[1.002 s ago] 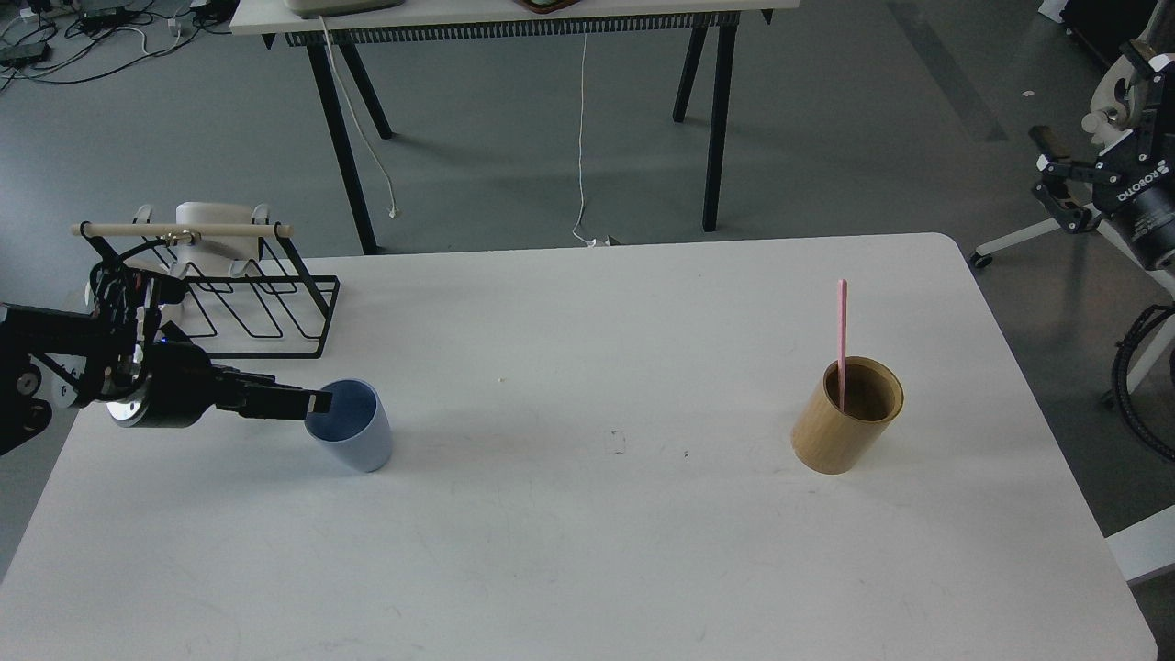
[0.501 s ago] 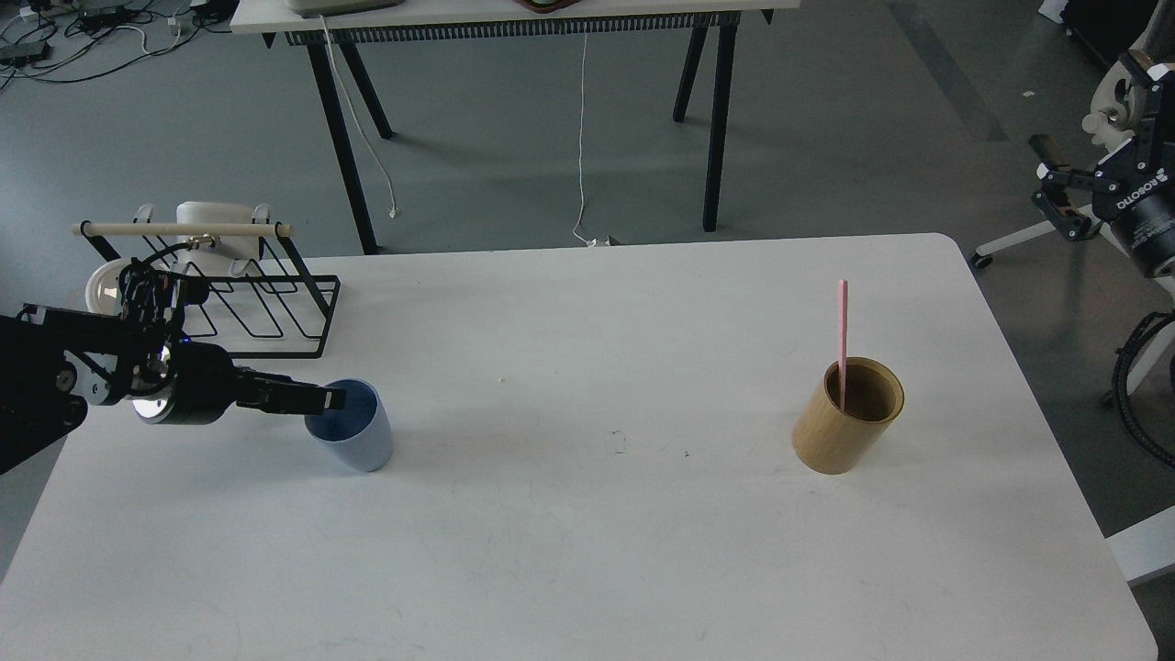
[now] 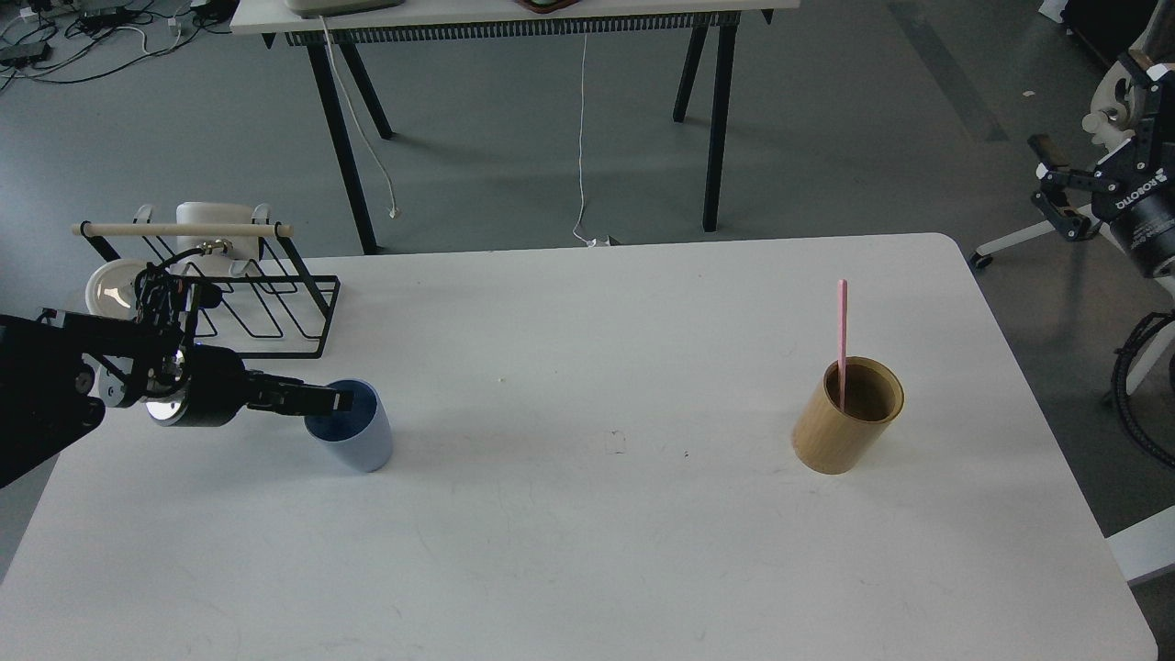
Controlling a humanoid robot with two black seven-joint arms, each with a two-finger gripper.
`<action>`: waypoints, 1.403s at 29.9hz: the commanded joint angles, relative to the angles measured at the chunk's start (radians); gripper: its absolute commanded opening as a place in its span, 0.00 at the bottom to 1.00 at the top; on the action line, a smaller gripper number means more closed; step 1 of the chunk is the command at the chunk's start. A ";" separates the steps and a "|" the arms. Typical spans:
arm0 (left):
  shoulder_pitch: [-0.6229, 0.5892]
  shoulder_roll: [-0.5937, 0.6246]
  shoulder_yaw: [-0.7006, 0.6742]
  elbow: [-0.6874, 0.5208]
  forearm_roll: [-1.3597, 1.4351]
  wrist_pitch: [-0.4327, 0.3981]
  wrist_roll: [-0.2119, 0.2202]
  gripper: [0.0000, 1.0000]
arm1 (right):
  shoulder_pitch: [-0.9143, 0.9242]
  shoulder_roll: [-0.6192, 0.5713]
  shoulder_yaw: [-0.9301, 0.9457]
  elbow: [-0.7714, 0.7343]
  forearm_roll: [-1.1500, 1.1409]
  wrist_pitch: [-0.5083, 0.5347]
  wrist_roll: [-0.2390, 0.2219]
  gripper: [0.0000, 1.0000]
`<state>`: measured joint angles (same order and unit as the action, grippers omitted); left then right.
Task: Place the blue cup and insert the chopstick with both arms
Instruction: 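Grasp the blue cup from its side with the left gripper, then carry the blue cup toward the table center and set it down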
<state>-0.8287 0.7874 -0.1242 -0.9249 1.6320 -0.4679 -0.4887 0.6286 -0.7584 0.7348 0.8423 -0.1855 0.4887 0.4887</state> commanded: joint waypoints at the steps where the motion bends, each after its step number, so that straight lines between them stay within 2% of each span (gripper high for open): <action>1: 0.000 0.003 0.000 0.000 -0.001 0.002 0.000 0.67 | -0.003 -0.001 0.000 0.000 0.000 0.000 0.000 0.98; 4: 0.000 0.009 0.000 0.000 -0.003 0.002 0.000 0.58 | -0.003 -0.001 0.000 0.000 0.000 0.000 0.000 0.98; 7: 0.010 0.016 0.000 -0.008 -0.003 0.002 0.000 0.38 | -0.003 -0.001 0.000 0.001 0.001 0.000 0.000 0.98; 17: 0.011 0.038 -0.006 -0.032 -0.008 0.002 0.000 0.30 | -0.004 -0.001 0.000 -0.002 0.000 0.000 0.000 0.98; 23: 0.011 0.052 -0.014 -0.070 -0.017 -0.001 0.000 0.08 | -0.004 -0.001 0.000 -0.002 0.000 0.000 0.000 0.98; 36: 0.019 0.090 -0.018 -0.114 -0.027 0.003 0.000 0.05 | -0.006 -0.002 0.000 -0.003 0.001 0.000 0.000 0.98; 42: 0.007 0.122 -0.109 -0.256 -0.064 -0.005 0.000 0.05 | -0.006 -0.002 0.006 -0.051 0.006 0.000 0.000 0.98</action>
<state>-0.8138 0.9008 -0.1869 -1.1203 1.5727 -0.4659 -0.4886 0.6223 -0.7613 0.7349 0.8213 -0.1834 0.4887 0.4887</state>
